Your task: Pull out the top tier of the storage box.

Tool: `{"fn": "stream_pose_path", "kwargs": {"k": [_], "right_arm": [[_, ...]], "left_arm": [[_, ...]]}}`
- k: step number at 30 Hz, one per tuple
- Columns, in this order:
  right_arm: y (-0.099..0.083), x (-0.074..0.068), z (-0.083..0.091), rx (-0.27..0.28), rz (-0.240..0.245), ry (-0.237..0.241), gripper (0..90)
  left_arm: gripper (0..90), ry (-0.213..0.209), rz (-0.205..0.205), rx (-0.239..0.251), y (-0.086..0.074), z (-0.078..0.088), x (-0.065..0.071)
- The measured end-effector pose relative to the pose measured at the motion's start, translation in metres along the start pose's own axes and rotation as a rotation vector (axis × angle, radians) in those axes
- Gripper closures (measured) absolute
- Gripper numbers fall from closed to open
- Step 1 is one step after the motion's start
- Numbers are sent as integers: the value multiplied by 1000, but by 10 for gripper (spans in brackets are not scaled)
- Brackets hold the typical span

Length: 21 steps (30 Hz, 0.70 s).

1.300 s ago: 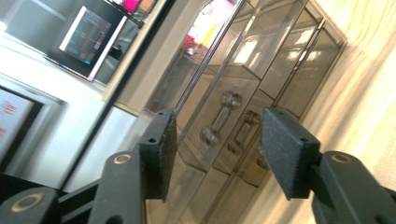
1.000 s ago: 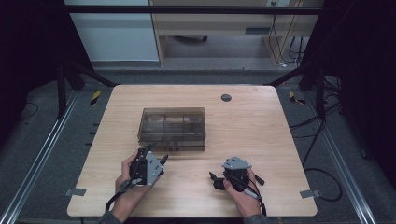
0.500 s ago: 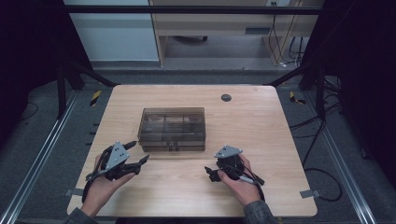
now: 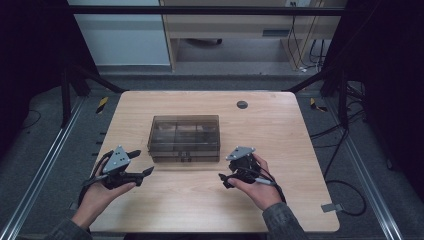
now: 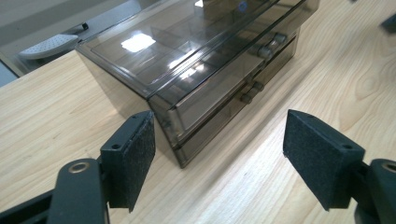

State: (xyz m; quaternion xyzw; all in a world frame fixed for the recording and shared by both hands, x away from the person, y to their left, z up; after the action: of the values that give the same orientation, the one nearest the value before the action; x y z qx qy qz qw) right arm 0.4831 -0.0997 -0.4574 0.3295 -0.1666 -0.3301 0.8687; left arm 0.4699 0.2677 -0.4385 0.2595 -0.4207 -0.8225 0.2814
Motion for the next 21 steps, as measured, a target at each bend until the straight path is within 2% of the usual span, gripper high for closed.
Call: {"fn": "stream_pose_path", "kwargs": {"k": [3,6,7,8,11,14,17,21], "right_arm": [[6,5,5,2,16,-6,246],[11,10,10,22,26,-1,370],[14,12,11,27,40,11,488],[14,12,11,27,40,11,488],[18,14,12,35,66,23,604],[25,13,10,32,105,31,700],[31,12,8,33,127,33,745],[37,13,3,30,140,33,781]], "left_arm": [[274,-8,-1,-23,-1,-3,-7],[315,-15,7,-31,0,-4,-12],[368,-20,4,-33,1,-5,-13],[368,-26,0,-36,3,-5,-13],[407,-39,-8,-51,6,-8,-15],[432,-35,-13,-75,8,-12,-18],[435,-46,7,-84,8,-15,-21],[437,-56,0,-100,7,-19,-21]]}}
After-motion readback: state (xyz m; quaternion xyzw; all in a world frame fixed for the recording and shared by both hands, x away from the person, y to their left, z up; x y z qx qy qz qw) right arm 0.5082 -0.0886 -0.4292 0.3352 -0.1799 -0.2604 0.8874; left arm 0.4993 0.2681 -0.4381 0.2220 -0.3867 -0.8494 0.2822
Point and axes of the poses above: each handheld gripper's, and its own axes: z roughly backward along the jaws, y roughly out of its top, x roughly to its right, the point moved 2 cm from there along -z, roughly forward along the jaws, and after that the axes turned 2 degrees about y, right-handed, at the moved point
